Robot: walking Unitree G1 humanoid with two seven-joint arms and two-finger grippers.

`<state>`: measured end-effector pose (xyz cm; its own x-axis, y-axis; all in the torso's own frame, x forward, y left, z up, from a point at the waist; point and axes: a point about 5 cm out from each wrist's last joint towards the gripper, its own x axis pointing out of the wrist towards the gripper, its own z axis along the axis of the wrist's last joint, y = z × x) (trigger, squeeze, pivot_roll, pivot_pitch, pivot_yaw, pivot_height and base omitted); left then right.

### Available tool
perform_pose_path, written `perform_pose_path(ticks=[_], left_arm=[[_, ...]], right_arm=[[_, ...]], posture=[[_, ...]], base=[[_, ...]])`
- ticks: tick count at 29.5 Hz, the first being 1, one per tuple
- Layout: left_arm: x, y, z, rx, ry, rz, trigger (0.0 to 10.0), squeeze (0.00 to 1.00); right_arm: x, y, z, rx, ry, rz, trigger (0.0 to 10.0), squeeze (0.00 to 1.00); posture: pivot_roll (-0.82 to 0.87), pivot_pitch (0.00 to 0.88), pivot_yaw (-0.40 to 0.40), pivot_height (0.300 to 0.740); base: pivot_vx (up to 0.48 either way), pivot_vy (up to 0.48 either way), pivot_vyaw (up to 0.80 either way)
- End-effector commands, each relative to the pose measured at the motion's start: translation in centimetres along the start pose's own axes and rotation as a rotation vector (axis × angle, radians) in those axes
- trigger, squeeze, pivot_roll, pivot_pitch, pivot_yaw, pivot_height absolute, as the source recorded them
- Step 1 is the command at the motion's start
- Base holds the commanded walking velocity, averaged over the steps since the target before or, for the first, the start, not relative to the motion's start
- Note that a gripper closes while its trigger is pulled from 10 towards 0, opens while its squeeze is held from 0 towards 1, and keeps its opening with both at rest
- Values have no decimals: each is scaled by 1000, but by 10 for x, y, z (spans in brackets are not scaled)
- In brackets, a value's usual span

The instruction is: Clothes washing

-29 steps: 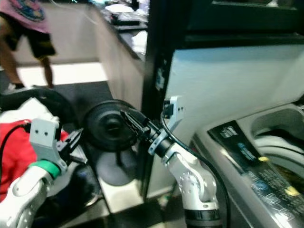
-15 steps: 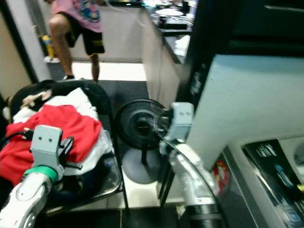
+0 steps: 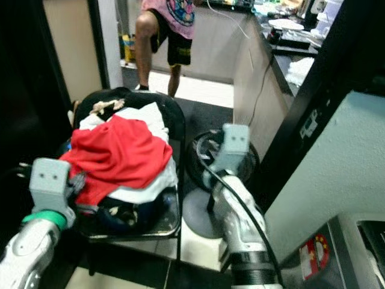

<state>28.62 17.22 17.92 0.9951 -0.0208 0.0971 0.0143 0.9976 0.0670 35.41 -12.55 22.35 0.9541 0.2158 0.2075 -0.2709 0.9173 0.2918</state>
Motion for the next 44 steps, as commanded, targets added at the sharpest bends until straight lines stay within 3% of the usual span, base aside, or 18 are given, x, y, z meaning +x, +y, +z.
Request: perform_pose_path(ticks=[1,8,13,22,26,39,44], left_arm=[[-1,-3,1,-15,1,-27,10000,0],[1,-4,1,-27,-1,-39,10000,0],[3,-5,4,-29,-13,-56,10000,0],[5,-4,6,-67,-21,-46,10000,0],[7,-5,5,-33,-28,-43,10000,0],[13,0,4,-23,-24,-64,10000,0],[17,-7,4,-9,-26,-91,10000,0]], right_arm=[[-3,-10,-1,-1,6,-42,10000,0],[-4,-3,-2,-69,2,-29,10000,0],[-7,-1,-6,-126,8,-55,10000,0],[-8,-1,-4,-145,5,-70,10000,0],[-6,-4,-2,-218,3,-86,10000,0],[-12,-11,-10,-212,-2,-158,10000,0],[-14,-15,-12,-226,7,-163,10000,0]], posture=[[20,51,-38,740],[20,49,-36,740],[14,52,-24,740],[13,50,-21,740],[22,45,-26,740],[30,15,55,740],[57,13,76,740]], base=[[0,480,0],[0,480,0],[0,0,0],[0,0,0],[0,0,0],[0,0,0],[0,0,0]])
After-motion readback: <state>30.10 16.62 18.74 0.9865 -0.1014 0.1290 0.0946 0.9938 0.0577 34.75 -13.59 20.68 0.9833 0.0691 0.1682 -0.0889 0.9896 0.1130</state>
